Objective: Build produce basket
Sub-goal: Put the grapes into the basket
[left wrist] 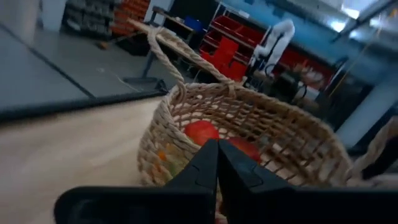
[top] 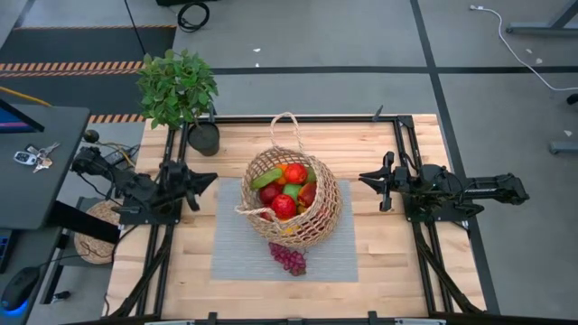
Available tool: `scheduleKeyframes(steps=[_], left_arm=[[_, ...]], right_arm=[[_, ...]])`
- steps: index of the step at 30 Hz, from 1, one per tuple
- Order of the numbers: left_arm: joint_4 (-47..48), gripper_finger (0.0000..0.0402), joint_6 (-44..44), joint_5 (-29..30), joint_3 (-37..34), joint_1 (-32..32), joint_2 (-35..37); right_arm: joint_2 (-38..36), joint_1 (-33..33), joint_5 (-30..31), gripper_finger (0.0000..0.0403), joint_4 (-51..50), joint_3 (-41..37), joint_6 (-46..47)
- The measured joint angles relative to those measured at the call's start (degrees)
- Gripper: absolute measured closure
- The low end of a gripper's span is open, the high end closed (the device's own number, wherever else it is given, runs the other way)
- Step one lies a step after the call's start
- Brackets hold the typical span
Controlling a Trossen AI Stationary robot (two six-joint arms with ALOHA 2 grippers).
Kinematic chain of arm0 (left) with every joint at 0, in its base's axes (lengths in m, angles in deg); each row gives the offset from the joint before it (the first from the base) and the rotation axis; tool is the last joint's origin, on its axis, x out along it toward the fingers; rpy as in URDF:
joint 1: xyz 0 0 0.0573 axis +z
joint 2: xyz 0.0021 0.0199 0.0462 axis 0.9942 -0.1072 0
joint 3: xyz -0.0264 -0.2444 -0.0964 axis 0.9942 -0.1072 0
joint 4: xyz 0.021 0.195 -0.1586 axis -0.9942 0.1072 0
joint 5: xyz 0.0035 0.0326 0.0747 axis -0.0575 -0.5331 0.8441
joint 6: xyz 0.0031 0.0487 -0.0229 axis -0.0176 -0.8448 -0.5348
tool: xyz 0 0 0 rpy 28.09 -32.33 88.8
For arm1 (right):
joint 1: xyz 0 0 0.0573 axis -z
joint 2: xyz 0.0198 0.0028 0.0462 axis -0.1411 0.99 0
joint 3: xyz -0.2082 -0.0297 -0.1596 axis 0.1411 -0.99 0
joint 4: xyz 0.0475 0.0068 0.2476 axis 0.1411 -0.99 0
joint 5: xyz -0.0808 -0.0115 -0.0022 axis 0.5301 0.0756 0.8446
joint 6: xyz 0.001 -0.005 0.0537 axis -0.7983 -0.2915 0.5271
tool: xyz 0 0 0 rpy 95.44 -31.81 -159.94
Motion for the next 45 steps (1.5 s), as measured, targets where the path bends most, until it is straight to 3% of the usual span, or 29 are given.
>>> scheduleKeyframes(steps=[9, 20, 28, 34, 45], left_arm=[[0.4, 0.0387, 5.8, 2.6, 0.0, 0.0, 0.0], [0.9, 0.0389, -1.7, 5.3, 0.0, 0.0, 0.0], [0.9, 0.037, -1.8, 5.3, 0.0, 0.0, 0.0], [0.8, 0.0372, 4.5, 4.3, 0.0, 0.0, 0.0], [0.8, 0.0388, 1.1, 7.4, 0.0, 0.0, 0.0]], right_arm=[[0.0, 0.0, 0.0, 0.0353, 0.0, 0.0, 0.0], [0.0, 0.0, 0.0, 0.0353, 0.0, 0.0, 0.0], [0.0, 0.0, 0.0, 0.0353, 0.0, 0.0, 0.0], [0.0, 0.0, 0.0, 0.0353, 0.0, 0.0, 0.0], [0.0, 0.0, 0.0, 0.0353, 0.0, 0.0, 0.0]])
